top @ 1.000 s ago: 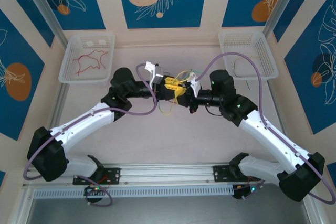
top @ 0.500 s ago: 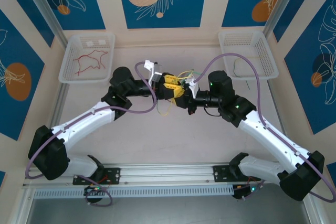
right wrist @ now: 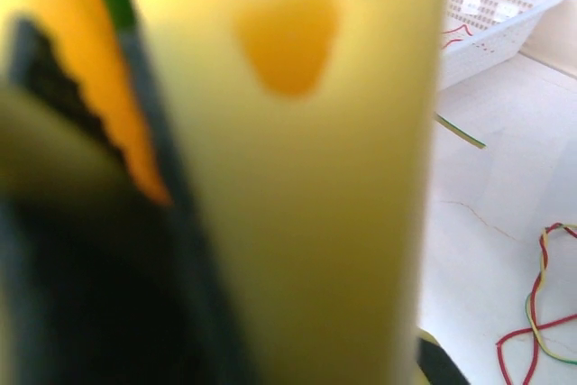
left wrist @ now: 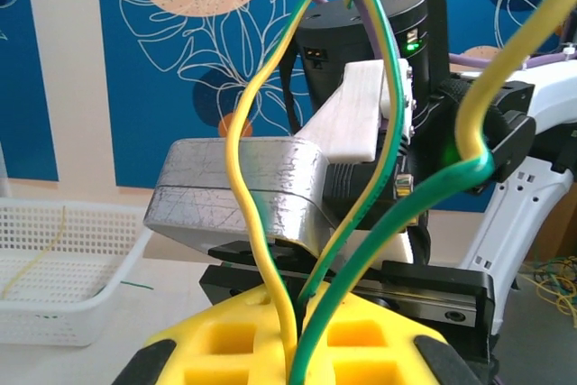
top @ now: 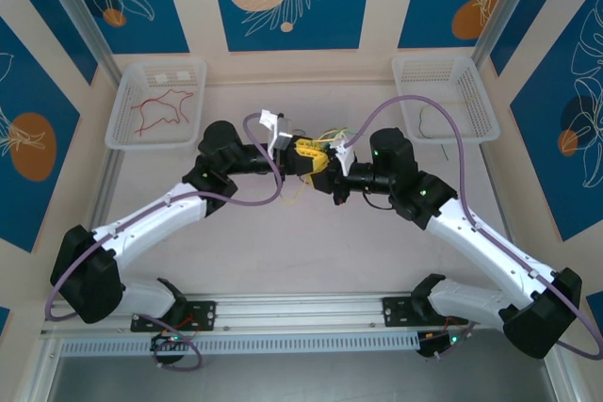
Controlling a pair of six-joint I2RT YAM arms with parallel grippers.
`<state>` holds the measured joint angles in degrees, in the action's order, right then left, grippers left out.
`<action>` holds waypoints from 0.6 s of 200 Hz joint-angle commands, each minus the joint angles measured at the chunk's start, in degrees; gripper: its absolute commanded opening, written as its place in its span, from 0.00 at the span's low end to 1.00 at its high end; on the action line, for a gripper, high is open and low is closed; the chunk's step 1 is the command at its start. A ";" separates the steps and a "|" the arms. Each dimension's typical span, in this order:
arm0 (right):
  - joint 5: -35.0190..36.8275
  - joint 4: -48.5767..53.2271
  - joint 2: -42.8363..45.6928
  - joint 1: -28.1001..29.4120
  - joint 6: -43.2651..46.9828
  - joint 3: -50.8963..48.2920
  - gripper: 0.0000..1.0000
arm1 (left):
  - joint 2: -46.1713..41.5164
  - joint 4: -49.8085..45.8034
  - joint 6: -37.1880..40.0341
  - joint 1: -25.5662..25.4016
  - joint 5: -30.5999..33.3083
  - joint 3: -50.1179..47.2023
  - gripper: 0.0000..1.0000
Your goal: Untangle the cables
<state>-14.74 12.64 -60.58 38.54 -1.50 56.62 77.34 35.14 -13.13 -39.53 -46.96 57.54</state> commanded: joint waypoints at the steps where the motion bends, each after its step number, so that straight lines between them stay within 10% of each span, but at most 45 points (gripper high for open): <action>1: 1.92 -3.83 4.63 2.90 2.65 -1.27 0.42 | -0.81 -1.78 -1.25 1.06 11.72 -1.28 0.00; 30: 7.79 -2.94 9.46 1.82 2.05 -3.45 0.73 | -1.81 2.68 -6.07 3.41 15.80 -4.36 0.00; 66: 9.29 -1.99 14.33 -0.18 -1.02 -5.97 0.82 | -3.35 5.03 -7.39 4.19 27.83 -8.53 0.00; 120: 7.98 -16.63 7.16 1.89 -9.42 -9.35 1.00 | -1.85 5.53 -5.34 1.90 28.91 -7.53 0.00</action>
<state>-8.93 3.99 -48.88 39.07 -6.66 47.99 75.85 37.50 -19.18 -36.38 -20.43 49.01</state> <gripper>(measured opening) 0.991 0.068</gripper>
